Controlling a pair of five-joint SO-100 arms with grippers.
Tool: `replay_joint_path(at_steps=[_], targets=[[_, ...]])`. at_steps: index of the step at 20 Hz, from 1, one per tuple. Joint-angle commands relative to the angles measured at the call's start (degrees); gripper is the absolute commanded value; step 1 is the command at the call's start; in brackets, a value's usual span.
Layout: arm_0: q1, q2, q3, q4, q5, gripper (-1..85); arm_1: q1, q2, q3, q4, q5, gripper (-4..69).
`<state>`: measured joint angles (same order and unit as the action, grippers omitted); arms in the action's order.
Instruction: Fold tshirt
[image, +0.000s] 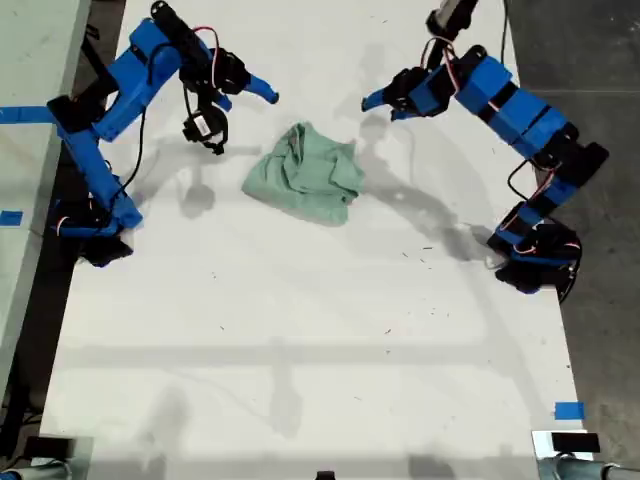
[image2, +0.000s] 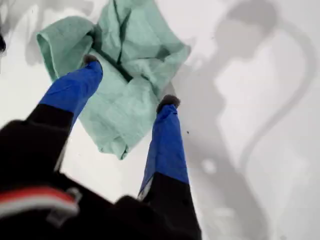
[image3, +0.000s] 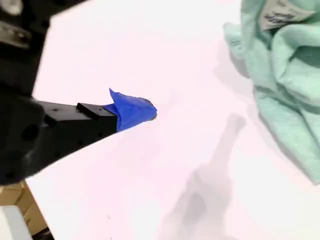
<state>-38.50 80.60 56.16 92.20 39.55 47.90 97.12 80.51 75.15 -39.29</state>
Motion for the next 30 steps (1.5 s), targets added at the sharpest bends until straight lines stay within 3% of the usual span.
replay_joint_path(at_steps=[1, 5, 9, 11, 14, 17, 19, 20, 23, 26, 30], targets=[[-3.3, 15.6, 12.1, -3.1, 0.9, 35.8, 3.4, 15.7, 8.8, 0.4, -1.1, 20.8], [0.6, 43.5, 46.8, -17.1, -1.5, 26.0, -0.6, 37.6, 34.0, -3.1, 5.2, 13.9], [12.8, 68.4, 78.3, -30.0, -10.5, 0.1, -11.6, 58.0, 58.2, -8.9, 15.6, 2.3], [19.0, 76.6, 92.0, -35.2, -17.5, 0.1, -17.4, 65.0, 67.7, -9.9, 20.7, -0.5], [25.1, 84.6, 104.7, -39.6, -22.5, 0.1, -24.8, 73.8, 79.8, -11.5, 27.9, -0.9], [25.2, 96.2, 113.0, -36.7, -22.7, 0.1, -28.2, 89.3, 90.4, -6.9, 33.8, -1.0], [25.0, 110.4, 116.1, -24.7, -22.6, 0.1, -29.9, 95.3, 91.6, -4.9, 38.6, -0.1], [25.8, 110.2, 116.5, -22.9, -22.6, 0.1, -30.3, 95.1, 91.6, -4.9, 39.6, 0.0], [24.3, 110.0, 117.0, -12.3, -21.8, 1.5, -27.9, 95.4, 91.6, -4.9, 31.1, 0.2], [23.6, 110.1, 116.7, -12.0, -21.4, 3.1, -27.6, 95.4, 91.4, -4.4, 5.0, 0.0], [23.4, 110.1, 116.7, -12.0, -21.4, 3.2, -27.9, 95.4, 91.3, -4.3, 6.0, -0.3]])
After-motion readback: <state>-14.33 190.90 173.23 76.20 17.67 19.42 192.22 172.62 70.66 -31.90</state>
